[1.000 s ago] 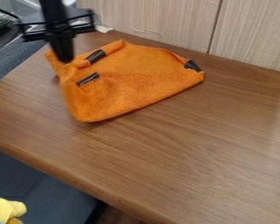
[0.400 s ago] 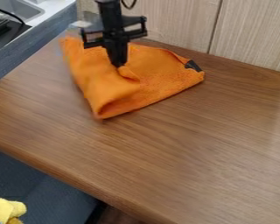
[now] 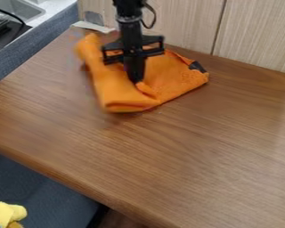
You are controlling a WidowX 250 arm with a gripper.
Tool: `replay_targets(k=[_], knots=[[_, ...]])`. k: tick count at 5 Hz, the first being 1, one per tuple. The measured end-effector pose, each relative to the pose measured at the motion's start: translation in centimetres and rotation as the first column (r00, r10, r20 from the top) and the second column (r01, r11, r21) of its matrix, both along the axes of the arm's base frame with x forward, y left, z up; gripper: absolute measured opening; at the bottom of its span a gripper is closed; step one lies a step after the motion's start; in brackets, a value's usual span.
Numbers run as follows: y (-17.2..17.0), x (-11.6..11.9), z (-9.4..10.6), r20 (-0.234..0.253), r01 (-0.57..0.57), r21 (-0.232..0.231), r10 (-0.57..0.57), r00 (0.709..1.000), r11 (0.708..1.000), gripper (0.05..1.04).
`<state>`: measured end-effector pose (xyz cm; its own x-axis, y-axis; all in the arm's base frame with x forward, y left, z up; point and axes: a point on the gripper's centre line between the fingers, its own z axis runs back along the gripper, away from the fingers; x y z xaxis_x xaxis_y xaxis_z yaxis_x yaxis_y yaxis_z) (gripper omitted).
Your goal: Fold the cloth from bottom to top
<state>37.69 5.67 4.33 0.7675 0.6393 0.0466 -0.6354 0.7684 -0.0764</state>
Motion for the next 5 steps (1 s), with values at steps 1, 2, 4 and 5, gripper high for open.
replay_targets(k=[1,2,4,5], knots=[[-0.1,-0.1,0.4,-0.036,0.007,-0.009,-0.007,0.999,1.000,0.256],[0.0,-1.0,0.2,-0.054,-0.038,-0.028,0.037,0.998,0.999,0.527],[1.1,-1.3,2.9,0.004,-0.025,-0.008,0.025,1.000,1.000,1.011],[1.4,-1.6,3.9,0.009,-0.008,0.007,0.008,1.000,1.000,1.009]])
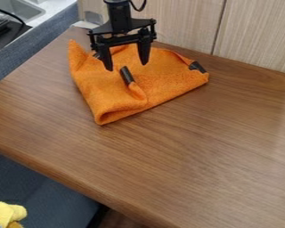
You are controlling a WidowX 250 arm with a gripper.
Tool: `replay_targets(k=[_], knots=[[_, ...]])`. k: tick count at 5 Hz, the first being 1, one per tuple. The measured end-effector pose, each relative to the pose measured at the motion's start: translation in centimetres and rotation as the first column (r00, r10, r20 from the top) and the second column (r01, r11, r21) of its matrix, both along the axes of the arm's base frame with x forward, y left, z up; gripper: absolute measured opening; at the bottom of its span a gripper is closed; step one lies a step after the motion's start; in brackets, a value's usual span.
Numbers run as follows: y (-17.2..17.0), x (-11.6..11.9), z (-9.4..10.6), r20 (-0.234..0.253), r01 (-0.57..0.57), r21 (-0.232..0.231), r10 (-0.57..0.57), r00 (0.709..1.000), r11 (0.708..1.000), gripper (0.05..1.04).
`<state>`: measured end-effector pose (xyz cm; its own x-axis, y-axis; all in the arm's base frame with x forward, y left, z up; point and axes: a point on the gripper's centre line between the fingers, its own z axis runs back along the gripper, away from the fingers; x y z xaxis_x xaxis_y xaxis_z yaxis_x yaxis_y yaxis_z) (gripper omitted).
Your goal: Fold the cloth from bottom to top
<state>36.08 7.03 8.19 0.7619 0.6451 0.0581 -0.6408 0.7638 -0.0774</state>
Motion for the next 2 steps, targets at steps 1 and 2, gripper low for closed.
replay_targets(k=[1,2], knots=[[0.22,-0.13,2.90,0.062,0.014,0.035,-0.016,0.998,0.999,1.003],[0.37,-0.78,3.20,0.075,0.058,-0.004,-0.058,0.996,0.998,1.001]])
